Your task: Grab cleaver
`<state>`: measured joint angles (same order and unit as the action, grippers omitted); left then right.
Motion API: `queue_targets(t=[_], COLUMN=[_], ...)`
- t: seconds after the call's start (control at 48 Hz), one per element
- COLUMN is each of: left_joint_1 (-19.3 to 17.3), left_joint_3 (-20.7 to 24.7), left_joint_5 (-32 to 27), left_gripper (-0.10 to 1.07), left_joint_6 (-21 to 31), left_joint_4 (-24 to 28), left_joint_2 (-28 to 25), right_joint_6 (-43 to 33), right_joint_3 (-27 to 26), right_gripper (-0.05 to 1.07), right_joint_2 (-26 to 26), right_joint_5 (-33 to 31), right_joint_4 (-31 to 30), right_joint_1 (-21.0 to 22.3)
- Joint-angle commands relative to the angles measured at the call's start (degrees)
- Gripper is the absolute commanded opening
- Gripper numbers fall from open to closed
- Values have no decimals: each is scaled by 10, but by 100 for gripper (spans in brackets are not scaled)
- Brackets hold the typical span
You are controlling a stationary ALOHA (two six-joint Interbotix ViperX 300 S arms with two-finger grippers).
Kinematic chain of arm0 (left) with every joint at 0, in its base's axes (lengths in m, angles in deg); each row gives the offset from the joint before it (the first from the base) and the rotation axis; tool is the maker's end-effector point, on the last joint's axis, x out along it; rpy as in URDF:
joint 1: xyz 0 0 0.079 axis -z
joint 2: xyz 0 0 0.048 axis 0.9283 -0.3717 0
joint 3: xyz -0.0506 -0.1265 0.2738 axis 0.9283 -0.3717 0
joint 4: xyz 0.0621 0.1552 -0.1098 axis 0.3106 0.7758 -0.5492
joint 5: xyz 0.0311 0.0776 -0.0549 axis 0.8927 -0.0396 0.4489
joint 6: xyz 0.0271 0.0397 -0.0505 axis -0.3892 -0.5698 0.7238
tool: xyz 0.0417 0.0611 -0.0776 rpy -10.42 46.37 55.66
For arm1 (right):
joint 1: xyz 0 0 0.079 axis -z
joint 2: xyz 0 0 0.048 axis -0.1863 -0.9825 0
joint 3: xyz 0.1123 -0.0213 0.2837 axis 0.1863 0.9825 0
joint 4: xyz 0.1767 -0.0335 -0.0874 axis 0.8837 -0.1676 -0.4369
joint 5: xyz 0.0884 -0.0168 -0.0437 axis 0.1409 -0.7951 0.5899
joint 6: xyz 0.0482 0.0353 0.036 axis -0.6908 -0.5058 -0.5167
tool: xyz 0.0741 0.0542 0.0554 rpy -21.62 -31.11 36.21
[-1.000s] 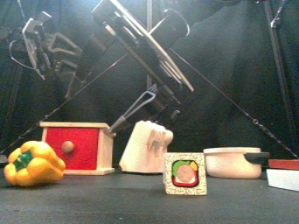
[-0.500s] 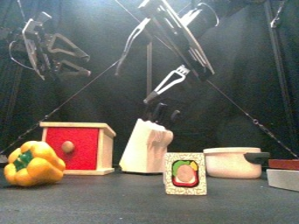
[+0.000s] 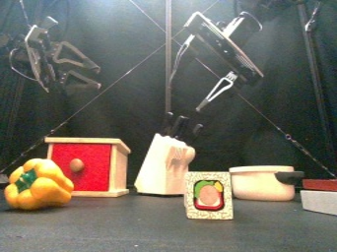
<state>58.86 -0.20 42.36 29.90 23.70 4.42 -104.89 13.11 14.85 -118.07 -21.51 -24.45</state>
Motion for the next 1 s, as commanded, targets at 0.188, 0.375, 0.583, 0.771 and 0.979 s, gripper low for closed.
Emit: queue_targets(t=[0.188, 0.375, 0.583, 0.771, 0.979], left_joint_1=[-6, -7, -9, -10, -11], left_joint_3=[7, 5, 5, 5, 6], left_joint_5=[5, 5, 5, 5, 5], left_gripper=[89, 89, 89, 89, 89], left_joint_6=[-1, -1, -1, -1, -1], left_joint_4=[-1, 0, -1, 0, -1], left_joint_2=[-1, -1, -1, -1, -1], right_joint_6=[62, 165, 267, 355, 396], right_joint_3=[-15, -47, -67, -60, -33], right_gripper=[99, 99, 99, 99, 99], right_joint_2=[62, 68, 70, 93, 116], right_joint_5=[-31, -102, -79, 49, 169], right_joint_4=[31, 101, 153, 165, 202], right_joint_1=[7, 11, 44, 95, 160])
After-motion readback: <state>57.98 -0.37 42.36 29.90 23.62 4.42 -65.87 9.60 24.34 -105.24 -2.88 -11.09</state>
